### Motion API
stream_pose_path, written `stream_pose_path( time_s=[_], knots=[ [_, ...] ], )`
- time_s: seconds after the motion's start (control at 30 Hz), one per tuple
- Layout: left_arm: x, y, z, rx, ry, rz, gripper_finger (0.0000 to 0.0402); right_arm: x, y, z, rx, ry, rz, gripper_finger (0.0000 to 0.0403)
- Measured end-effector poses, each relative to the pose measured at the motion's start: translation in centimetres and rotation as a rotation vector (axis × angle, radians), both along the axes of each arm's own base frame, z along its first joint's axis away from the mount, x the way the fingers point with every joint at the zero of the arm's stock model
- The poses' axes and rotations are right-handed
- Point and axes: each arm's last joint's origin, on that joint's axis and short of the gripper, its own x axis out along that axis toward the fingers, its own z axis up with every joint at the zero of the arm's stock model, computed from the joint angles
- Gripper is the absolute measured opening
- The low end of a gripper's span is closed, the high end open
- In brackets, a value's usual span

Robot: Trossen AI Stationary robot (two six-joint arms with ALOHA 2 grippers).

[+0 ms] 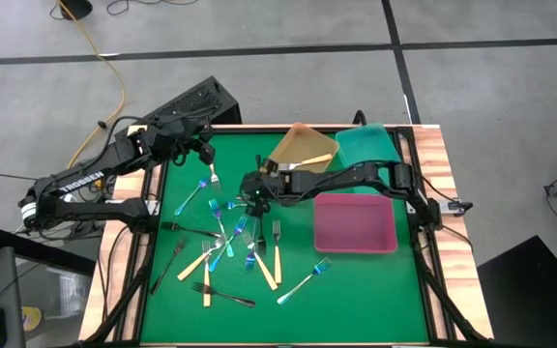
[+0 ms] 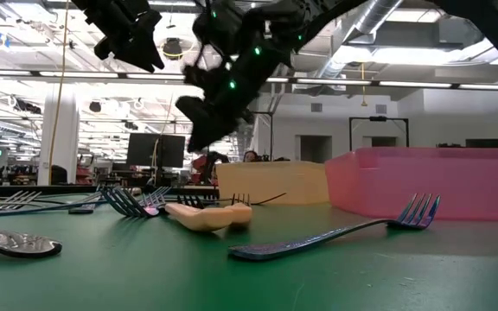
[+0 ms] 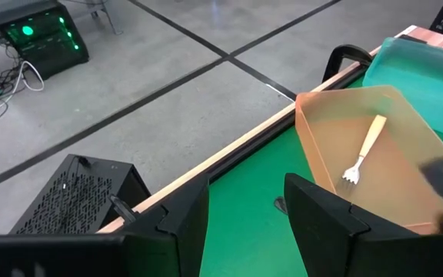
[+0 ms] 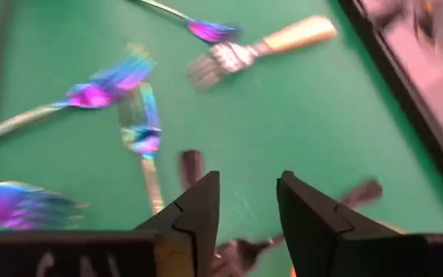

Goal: Sort silverware by color (type)
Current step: Put the black fork into the blue bin

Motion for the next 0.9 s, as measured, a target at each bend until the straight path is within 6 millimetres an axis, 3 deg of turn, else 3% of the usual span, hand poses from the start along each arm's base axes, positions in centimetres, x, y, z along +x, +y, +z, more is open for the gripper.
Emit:
stream_pose_path(
  time_s=[0.17,0.37,0.63,0.9],
  knots=[
    [0.0,0.0,0.0,0.001,0.001,-0.001,0.0156,-0.1,0.0,0.8,-0.142,0.113,0.093,0.012],
    [0.0,0.0,0.0,0.014,0.019,-0.012,0.0156,-0.8,-0.6,0.2,-0.21,0.255,0.182,0.0019],
    [0.0,0.0,0.0,0.015,0.021,-0.014,0.0156,-1.2,-0.8,-0.3,-0.243,0.343,0.247,0.0014],
    [0.0,0.0,0.0,0.023,0.032,-0.019,0.0156,-0.8,0.1,-4.0,-0.334,0.509,0.347,0.0014]
  ],
)
